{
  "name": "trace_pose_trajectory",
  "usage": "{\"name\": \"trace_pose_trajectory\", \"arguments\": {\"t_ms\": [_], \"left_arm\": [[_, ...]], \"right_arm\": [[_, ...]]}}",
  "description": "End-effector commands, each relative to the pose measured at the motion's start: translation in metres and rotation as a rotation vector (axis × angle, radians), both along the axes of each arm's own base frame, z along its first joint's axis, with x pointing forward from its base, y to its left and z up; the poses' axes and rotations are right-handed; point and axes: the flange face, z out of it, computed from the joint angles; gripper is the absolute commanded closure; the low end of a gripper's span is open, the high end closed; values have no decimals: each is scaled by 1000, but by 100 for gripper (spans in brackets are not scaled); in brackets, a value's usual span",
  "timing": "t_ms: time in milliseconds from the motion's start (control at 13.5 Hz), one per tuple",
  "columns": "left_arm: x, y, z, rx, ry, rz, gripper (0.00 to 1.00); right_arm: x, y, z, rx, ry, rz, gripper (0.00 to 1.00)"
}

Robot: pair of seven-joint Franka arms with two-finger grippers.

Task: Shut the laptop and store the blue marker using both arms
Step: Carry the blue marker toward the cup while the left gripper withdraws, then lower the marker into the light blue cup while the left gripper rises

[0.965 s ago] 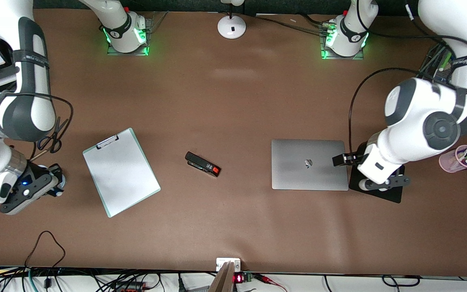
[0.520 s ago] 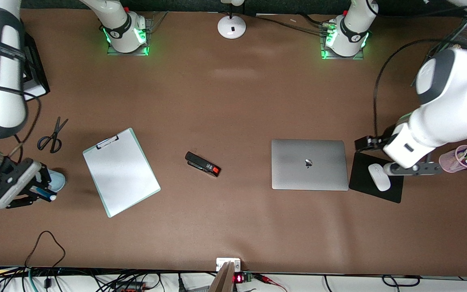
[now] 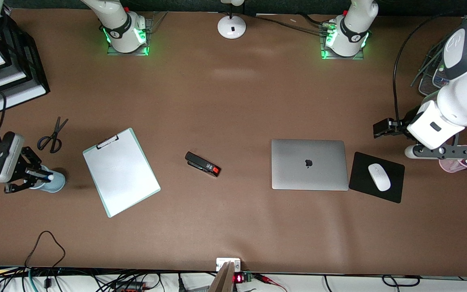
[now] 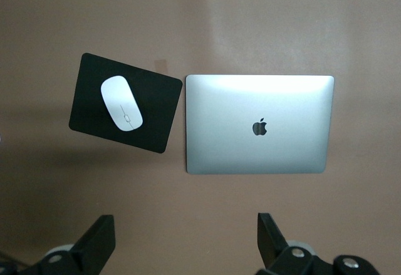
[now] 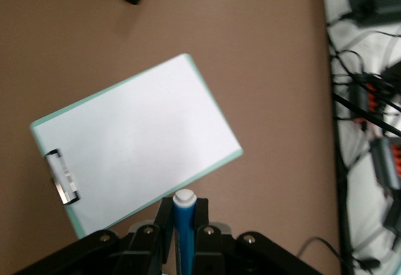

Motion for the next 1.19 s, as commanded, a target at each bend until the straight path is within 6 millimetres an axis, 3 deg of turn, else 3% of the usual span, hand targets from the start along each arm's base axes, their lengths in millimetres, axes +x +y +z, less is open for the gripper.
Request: {"name": "trace_pose_trajectory", "arguments": {"t_ms": [0, 371, 668, 891, 1113], "left_arm": [[-16, 0, 10, 31, 7, -24, 0], [-33, -12, 24, 47, 29, -36, 0], [-47, -32, 30, 66, 19, -72, 0], [-47, -40, 27, 70, 11, -86, 0], [-49, -65, 27, 140, -17, -148, 0]], "right_arm": [[-19, -22, -5, 68, 35, 96, 99], [-39, -61, -17, 189, 88, 151, 99], [-39, -90, -50, 244, 80, 168, 99], [-38, -105, -69, 250, 73, 188, 99], [-28, -113, -68, 233, 43, 208, 99]]}}
